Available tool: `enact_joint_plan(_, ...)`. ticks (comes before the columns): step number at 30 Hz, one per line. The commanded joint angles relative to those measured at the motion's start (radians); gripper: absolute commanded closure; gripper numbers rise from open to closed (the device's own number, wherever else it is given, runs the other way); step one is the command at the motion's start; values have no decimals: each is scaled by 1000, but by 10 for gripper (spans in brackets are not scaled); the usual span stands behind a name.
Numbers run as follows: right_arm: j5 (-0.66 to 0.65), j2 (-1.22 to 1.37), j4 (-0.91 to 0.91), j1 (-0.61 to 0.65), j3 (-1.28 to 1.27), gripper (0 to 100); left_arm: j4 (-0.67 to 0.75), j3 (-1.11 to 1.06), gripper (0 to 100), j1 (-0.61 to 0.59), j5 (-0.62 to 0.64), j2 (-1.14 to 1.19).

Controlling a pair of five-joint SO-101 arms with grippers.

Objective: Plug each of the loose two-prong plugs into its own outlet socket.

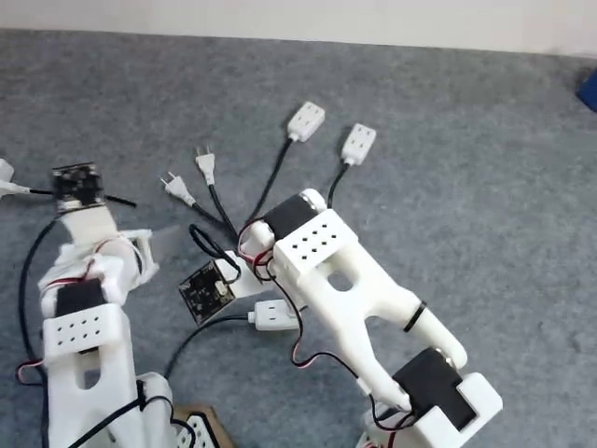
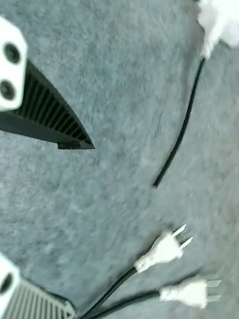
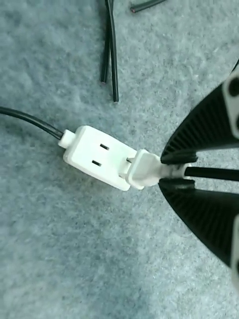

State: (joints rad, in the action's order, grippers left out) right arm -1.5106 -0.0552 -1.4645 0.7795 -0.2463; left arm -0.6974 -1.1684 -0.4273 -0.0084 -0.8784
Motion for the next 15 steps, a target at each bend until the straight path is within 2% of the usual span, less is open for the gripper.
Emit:
enact_joint_plan(1,14,-12,12,33,-13,991,18,56,567,-61,52,-2)
enact_joint_plan(15,64,-13,104,68,-208,991,18,59,567,-70,58,-2)
